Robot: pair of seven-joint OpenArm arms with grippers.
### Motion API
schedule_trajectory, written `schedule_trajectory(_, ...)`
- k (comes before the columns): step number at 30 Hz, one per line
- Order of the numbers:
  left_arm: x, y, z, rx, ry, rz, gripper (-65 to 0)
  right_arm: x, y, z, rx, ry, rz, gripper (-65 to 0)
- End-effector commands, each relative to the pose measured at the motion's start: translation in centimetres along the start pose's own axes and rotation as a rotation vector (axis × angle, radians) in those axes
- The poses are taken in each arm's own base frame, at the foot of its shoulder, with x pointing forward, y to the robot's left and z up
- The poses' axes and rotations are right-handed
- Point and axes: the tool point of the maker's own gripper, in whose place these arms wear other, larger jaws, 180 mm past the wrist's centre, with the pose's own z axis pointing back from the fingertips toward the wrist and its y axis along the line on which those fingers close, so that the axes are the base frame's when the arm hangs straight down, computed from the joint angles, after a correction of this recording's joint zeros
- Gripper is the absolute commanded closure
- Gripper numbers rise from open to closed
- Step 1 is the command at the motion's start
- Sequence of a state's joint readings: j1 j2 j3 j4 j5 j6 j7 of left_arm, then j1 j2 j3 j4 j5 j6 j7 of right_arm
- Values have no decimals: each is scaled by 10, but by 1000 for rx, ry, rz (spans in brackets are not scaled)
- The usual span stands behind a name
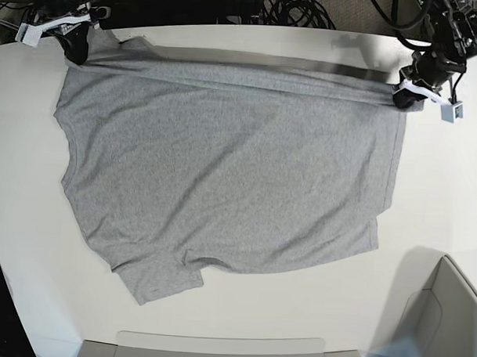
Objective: Fold the T-shirt properly
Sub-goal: 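Lift the shoulder corners and pull them across the shirt toward the hem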
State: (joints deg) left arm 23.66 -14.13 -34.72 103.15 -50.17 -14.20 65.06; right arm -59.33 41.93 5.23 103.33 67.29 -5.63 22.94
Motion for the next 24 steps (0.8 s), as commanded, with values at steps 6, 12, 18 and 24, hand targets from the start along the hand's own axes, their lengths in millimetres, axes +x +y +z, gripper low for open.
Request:
schedule_trajectory(6,37,-12,3,5,-101,23,0,19,7,-24,25,30,71,0)
schedule_trajectory(12,65,-31,-1,-30,-114,43,0,36,29,-58,87,62,87,0)
schedule_trajectory(18,88,-40,-11,-39,-133,74,0,52,54,-89,140,83,127,0)
schedule_trajectory(24,93,-54,-28,-28,-113,25,0,63,80,-119,144,82,240,0)
